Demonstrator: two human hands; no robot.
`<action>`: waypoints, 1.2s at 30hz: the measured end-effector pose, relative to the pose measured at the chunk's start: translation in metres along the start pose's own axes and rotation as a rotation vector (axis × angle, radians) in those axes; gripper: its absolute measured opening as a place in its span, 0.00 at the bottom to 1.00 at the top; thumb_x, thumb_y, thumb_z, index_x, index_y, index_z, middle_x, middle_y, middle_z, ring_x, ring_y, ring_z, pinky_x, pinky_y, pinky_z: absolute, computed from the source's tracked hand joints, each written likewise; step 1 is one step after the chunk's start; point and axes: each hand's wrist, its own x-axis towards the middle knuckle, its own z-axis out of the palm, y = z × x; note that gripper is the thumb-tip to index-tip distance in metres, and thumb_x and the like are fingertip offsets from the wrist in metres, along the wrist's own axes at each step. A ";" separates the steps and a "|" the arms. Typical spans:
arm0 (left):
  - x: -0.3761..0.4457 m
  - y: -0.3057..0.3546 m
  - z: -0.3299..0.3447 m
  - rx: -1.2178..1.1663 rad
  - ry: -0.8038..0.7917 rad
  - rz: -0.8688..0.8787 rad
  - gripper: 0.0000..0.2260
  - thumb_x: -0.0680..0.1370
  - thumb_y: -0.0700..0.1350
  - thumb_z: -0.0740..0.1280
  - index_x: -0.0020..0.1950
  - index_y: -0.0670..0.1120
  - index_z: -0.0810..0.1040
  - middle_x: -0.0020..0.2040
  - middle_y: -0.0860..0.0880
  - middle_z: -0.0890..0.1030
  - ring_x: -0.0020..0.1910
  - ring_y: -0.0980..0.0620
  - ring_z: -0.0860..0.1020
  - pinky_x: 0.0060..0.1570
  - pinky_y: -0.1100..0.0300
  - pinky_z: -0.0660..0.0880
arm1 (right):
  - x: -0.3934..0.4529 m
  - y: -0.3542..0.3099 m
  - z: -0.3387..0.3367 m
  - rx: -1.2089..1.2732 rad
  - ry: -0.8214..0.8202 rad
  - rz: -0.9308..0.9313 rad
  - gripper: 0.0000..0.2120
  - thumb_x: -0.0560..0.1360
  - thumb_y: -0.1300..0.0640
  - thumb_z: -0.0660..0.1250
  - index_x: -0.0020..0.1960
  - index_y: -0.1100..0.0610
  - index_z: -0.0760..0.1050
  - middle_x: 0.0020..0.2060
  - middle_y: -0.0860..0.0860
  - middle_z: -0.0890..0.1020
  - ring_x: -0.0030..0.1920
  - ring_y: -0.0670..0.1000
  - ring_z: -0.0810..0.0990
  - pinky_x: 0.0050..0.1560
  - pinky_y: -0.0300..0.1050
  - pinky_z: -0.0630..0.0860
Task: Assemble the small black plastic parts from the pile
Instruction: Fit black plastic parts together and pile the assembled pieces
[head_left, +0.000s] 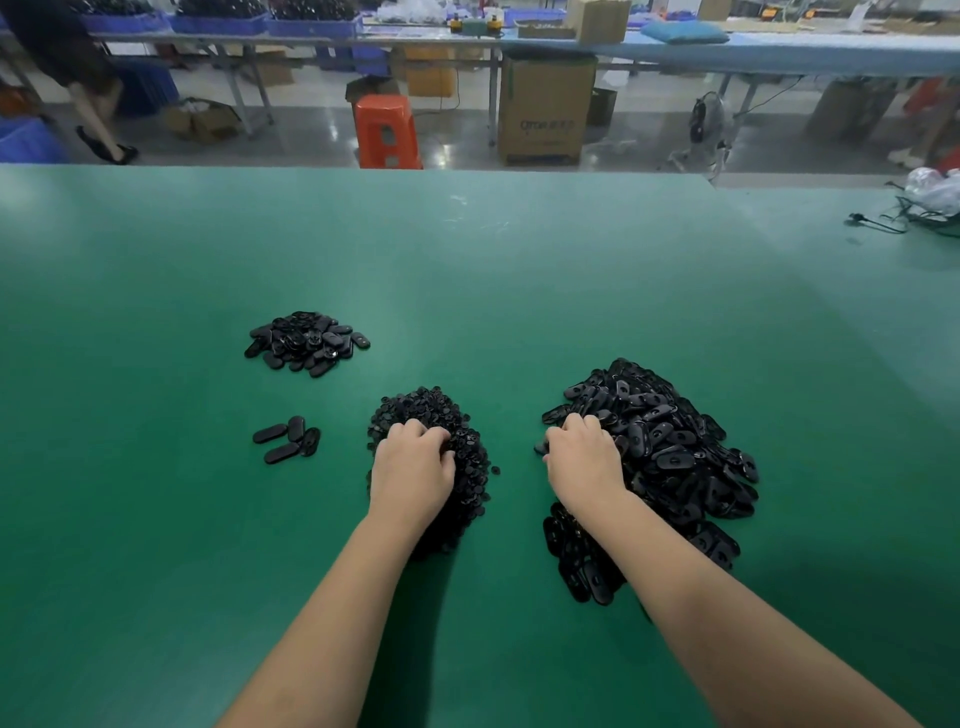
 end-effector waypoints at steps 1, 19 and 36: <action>0.000 0.001 0.002 0.018 -0.014 0.007 0.14 0.80 0.50 0.66 0.64 0.48 0.81 0.54 0.47 0.79 0.56 0.45 0.73 0.56 0.52 0.71 | 0.000 0.000 0.000 0.008 0.005 -0.001 0.06 0.80 0.57 0.65 0.56 0.54 0.76 0.55 0.52 0.75 0.58 0.54 0.71 0.57 0.46 0.70; 0.004 0.033 0.005 0.112 -0.073 0.203 0.12 0.80 0.55 0.65 0.60 0.55 0.83 0.54 0.51 0.75 0.57 0.47 0.70 0.56 0.54 0.67 | 0.003 0.006 -0.015 0.417 -0.007 0.057 0.16 0.81 0.55 0.65 0.69 0.52 0.74 0.58 0.51 0.79 0.57 0.55 0.80 0.56 0.49 0.76; 0.007 0.044 0.014 0.205 -0.145 0.257 0.09 0.80 0.53 0.64 0.56 0.53 0.81 0.54 0.50 0.76 0.58 0.46 0.69 0.54 0.54 0.66 | -0.015 -0.002 -0.019 1.453 -0.122 0.379 0.07 0.81 0.63 0.63 0.58 0.64 0.75 0.46 0.58 0.84 0.39 0.53 0.86 0.45 0.49 0.84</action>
